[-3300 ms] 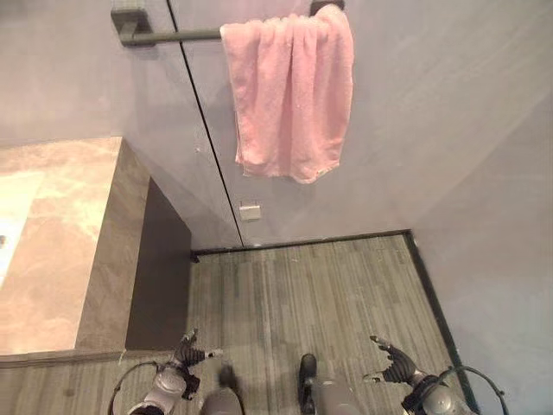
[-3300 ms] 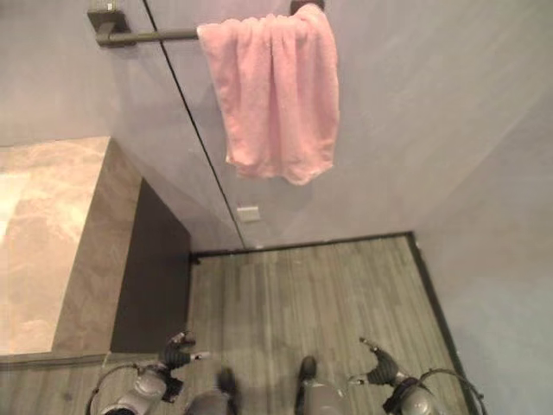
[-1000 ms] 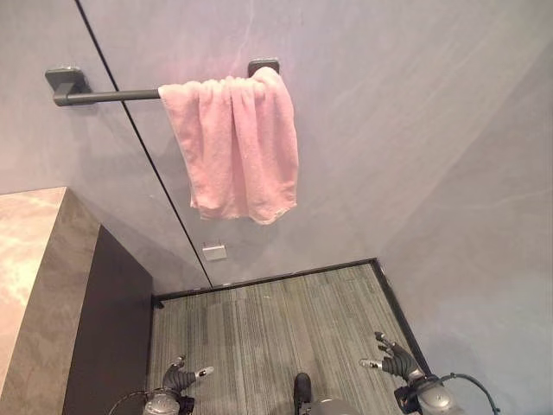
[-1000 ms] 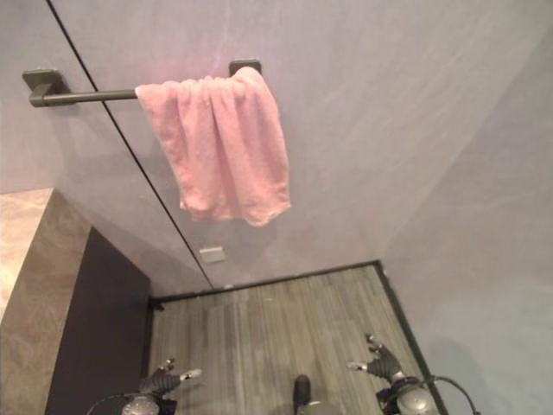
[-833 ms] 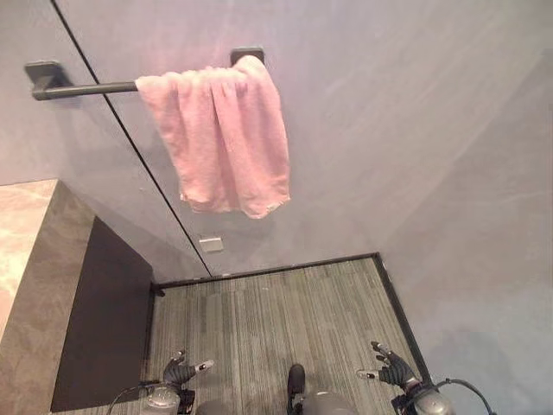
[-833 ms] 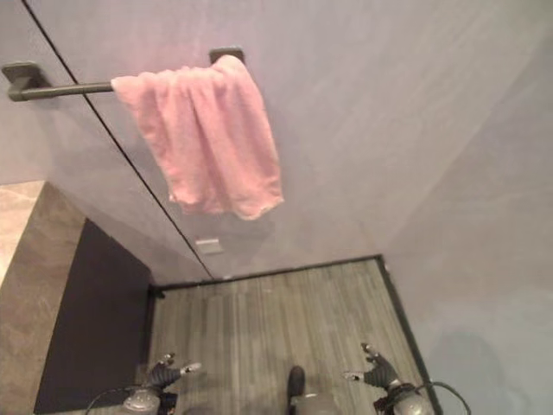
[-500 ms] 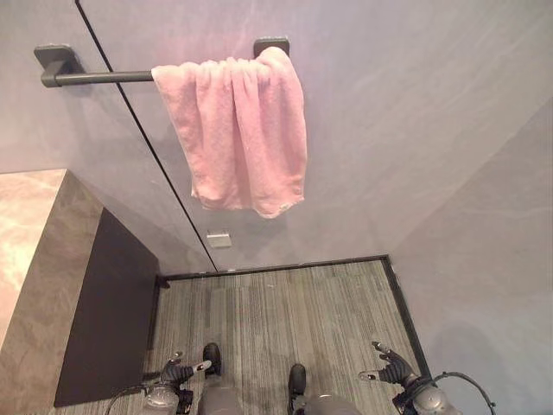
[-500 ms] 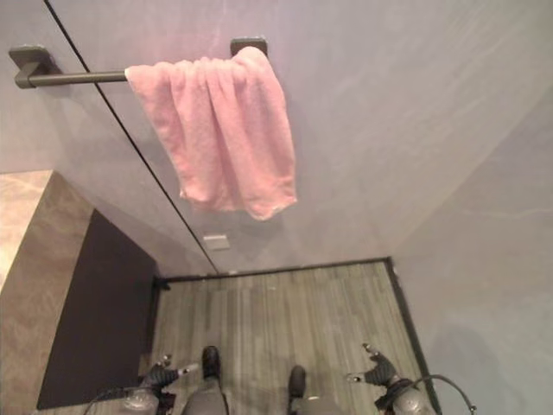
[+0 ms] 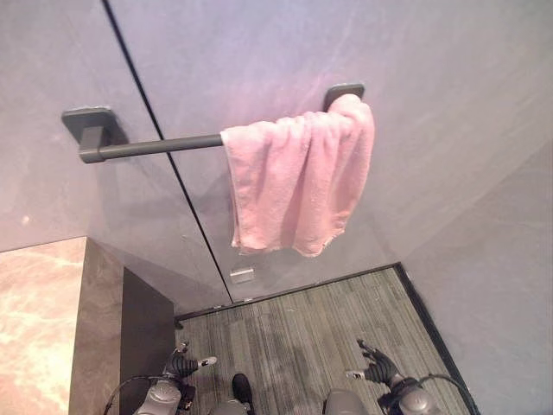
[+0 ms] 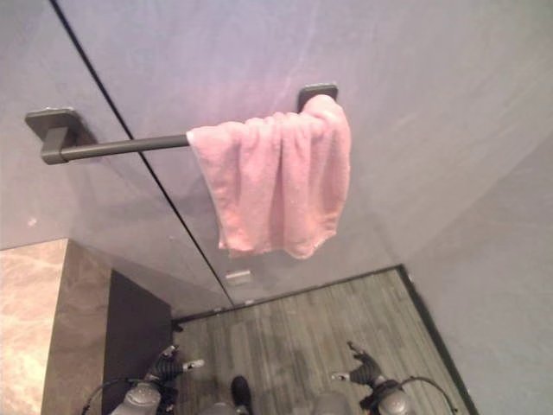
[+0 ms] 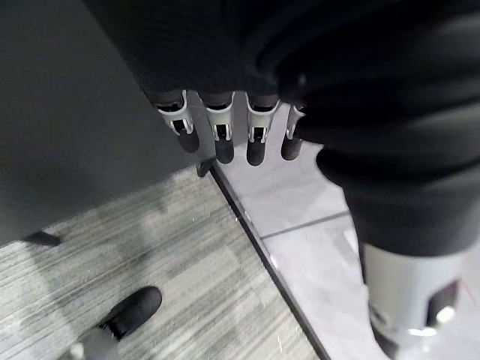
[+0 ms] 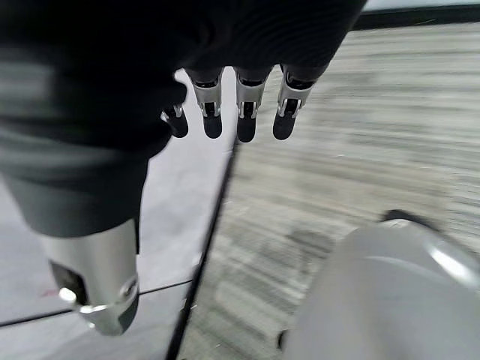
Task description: Put brush and paste in cup on sink, flatten towel.
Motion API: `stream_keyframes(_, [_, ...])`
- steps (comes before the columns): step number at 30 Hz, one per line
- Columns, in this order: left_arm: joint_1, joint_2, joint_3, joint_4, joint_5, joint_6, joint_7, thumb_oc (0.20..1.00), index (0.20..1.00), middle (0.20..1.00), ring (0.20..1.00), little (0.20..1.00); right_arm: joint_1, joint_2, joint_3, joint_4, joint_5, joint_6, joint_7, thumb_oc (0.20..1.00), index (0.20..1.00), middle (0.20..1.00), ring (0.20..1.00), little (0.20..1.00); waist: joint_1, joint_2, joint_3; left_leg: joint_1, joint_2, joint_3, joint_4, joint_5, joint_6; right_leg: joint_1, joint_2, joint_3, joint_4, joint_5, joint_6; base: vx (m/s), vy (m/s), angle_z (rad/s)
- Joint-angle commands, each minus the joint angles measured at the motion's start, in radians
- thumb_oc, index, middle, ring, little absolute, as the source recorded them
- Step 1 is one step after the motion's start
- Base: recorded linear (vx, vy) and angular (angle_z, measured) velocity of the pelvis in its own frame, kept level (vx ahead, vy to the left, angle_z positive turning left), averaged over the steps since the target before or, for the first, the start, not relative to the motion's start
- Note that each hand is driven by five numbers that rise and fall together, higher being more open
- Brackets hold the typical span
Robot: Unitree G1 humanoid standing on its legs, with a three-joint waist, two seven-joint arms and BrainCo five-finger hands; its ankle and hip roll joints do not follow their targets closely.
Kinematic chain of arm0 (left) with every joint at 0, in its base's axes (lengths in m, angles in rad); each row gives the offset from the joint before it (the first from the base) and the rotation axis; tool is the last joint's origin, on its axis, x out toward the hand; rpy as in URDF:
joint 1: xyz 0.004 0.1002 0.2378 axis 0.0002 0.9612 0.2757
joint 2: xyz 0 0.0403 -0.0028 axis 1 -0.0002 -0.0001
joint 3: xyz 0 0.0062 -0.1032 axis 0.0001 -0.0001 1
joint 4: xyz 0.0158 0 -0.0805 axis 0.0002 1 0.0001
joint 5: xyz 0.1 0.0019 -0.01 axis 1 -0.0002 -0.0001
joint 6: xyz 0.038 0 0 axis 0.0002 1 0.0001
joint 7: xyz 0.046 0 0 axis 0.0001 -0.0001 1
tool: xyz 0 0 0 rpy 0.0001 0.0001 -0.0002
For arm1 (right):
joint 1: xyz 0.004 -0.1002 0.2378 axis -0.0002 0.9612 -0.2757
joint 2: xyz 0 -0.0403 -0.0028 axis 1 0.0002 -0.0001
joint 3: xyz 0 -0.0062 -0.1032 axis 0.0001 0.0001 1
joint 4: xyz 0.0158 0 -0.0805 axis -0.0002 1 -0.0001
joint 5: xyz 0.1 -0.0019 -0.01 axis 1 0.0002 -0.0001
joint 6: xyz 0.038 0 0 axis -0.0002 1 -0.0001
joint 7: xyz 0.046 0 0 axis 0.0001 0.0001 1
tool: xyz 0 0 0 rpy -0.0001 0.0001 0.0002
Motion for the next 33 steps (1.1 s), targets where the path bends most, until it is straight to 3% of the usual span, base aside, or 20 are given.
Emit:
stream_keyframes(1, [0.002,0.021,0.018,0.023,0.046,-0.015,-0.01,1.0,1.0,1.0,1.0,1.0,0.009,-0.046,0.012,-0.077,-0.004,-0.027,0.009,1.0,1.0,1.0,1.0,1.0,-0.013,-0.011,0.015,-0.061,0.039,-0.063,0.031,0.072,-0.051,0.083,0.119,-0.048,-0.141,0.065,-0.011,0.23,0.065,0.06])
stream_keyframes(2, [0.002,0.018,0.02,0.035,0.051,-0.016,-0.011,1.0,1.0,1.0,1.0,1.0,0.007,-0.044,0.012,-0.077,-0.002,-0.028,0.005,1.0,1.0,1.0,1.0,1.0,-0.006,-0.012,0.007,-0.041,0.047,-0.047,0.013,0.066,-0.059,0.07,0.096,-0.099,-0.22,0.053,-0.01,0.16,-0.051,0.0])
stream_keyframes(4, [0.001,0.014,0.028,0.052,0.054,-0.017,-0.009,1.0,1.0,1.0,1.0,1.0,0.006,-0.039,0.012,-0.071,-0.004,-0.029,0.003,1.0,1.0,1.0,1.0,1.0,-0.017,-0.018,-0.001,-0.013,0.05,-0.057,-0.003,0.056,-0.077,0.038,0.084,-0.099,-0.365,0.076,0.0,0.17,-0.097,-0.07])
stream_keyframes(6, [-0.001,0.014,0.031,0.052,0.058,-0.018,-0.008,1.0,1.0,1.0,1.0,1.0,0.004,-0.037,0.015,-0.079,-0.007,-0.03,0.004,1.0,1.0,1.0,1.0,1.0,-0.016,-0.025,-0.001,-0.001,0.054,-0.064,0.004,0.045,-0.084,0.032,0.066,-0.108,-0.417,0.104,0.011,0.13,-0.101,0.02])
stream_keyframes(9, [0.004,0.014,0.024,0.05,0.089,-0.022,-0.009,1.0,1.0,1.0,1.0,1.0,0.003,-0.045,0.03,-0.088,-0.028,-0.028,0.01,1.0,1.0,1.0,1.0,1.0,-0.007,-0.055,-0.005,0.025,0.064,-0.076,0.028,0.041,-0.1,0.098,0.066,-0.103,-0.451,0.123,0.016,0.12,-0.152,0.33])
stream_keyframes(14, [0.032,0.012,0.024,0.035,0.09,-0.021,-0.023,1.0,1.0,1.0,1.0,1.0,0.018,-0.068,0.009,-0.079,-0.025,-0.025,0.023,1.0,1.0,1.0,1.0,1.0,-0.005,-0.047,-0.039,0.044,0.076,-0.088,0.002,0.062,-0.118,0.157,0.085,-0.141,-0.489,0.115,0.007,0.11,-0.126,0.08])
stream_keyframes(20, [0.097,0.051,0.018,-0.078,0.094,-0.041,-0.057,1.0,1.0,1.0,1.0,1.0,0.083,-0.153,-0.061,-0.162,0.093,-0.048,0.102,1.0,1.0,1.0,1.0,1.0,-0.004,-0.032,-0.058,0.073,0.095,-0.094,-0.041,0.089,-0.14,0.202,0.101,-0.166,-0.516,0.101,0.003,0.05,-0.06,0.2])
stream_keyframes(24, [0.192,0.143,0.03,-0.265,0.065,-0.069,-0.111,1.0,1.0,1.0,1.0,1.0,0.166,-0.272,-0.175,-0.291,0.295,-0.066,0.205,1.0,1.0,1.0,1.0,1.0,-0.008,-0.022,-0.072,0.063,0.101,-0.093,-0.048,0.097,-0.153,0.213,0.099,-0.177,-0.551,0.118,0.012,0.0,-0.027,0.04])
stream_keyframes(28, [0.27,0.287,0.031,-0.448,0.011,-0.094,-0.212,1.0,1.0,1.0,1.0,1.0,0.233,-0.449,-0.305,-0.428,0.434,-0.064,0.293,1.0,1.0,1.0,1.0,1.0,-0.009,-0.01,-0.097,0.045,0.104,-0.083,-0.048,0.095,-0.165,0.194,0.08,-0.178,-0.565,0.138,0.035,0.0,0.0,0.0])
stream_keyframes(33, [0.322,0.456,0.055,-0.7,-0.128,-0.095,-0.317,1.0,1.0,1.0,1.0,1.0,0.22,-0.521,-0.396,-0.479,0.597,-0.068,0.322,1.0,1.0,1.0,1.0,1.0,-0.004,0.001,-0.113,0.05,0.11,-0.078,-0.048,0.095,-0.174,0.201,0.071,-0.184,-0.565,0.143,0.04,-0.01,0.012,-0.03])
